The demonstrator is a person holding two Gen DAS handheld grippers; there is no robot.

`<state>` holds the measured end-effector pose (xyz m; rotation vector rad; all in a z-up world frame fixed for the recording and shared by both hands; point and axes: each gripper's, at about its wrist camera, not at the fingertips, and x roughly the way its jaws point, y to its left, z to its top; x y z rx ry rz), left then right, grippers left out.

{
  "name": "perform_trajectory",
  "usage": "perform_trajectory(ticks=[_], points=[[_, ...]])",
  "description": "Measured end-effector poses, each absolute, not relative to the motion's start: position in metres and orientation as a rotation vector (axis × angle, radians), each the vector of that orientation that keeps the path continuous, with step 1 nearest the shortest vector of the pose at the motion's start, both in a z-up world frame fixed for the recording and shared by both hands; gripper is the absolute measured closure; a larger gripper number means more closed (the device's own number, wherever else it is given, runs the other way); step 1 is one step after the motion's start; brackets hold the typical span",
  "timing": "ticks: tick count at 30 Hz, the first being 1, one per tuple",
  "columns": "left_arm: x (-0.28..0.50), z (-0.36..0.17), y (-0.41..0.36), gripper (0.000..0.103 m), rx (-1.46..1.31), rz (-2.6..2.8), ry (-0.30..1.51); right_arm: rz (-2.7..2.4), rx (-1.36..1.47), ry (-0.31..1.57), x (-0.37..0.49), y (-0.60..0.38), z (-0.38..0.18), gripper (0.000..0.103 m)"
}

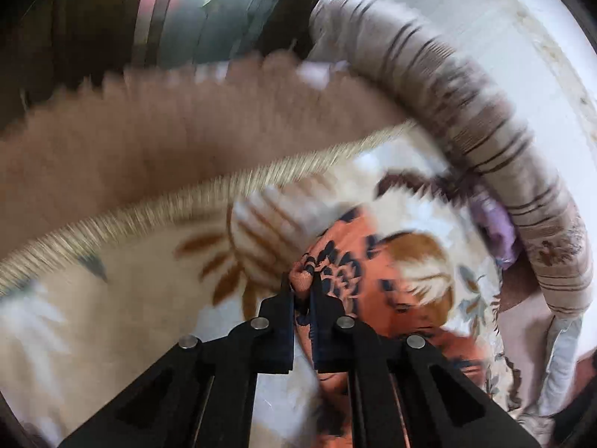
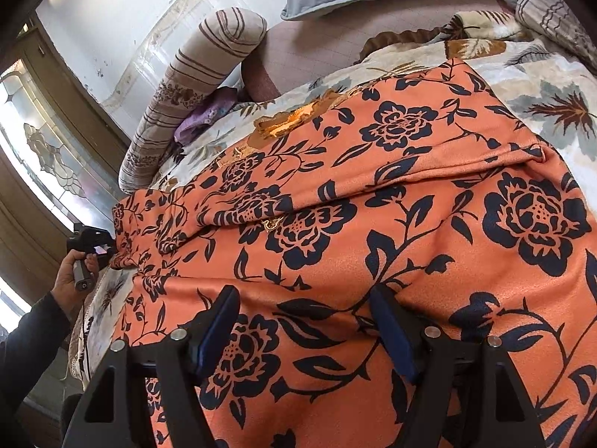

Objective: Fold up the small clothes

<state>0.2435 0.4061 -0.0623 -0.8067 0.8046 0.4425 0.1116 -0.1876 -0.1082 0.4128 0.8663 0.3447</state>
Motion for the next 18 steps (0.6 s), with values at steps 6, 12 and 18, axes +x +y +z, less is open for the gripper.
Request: perform_trajectory(ticks=[6,12,18], points=[[0.199,0.084,0.366,0.097,-0.548,0.431,0.511,0.359,0.447,0.855,0.111,-0.191,-0.109,0.027],[0.165,0.176,0.293,0.097,-0.443,0.287,0.382,0.37,0.471,0.848,0.11,-0.194,-0.109,0.027],[0.166,0.195,0.185,0.097,-0.345,0.064,0.423,0.374,0.484,0.842,0.109,-0.196,-0.109,0.027]])
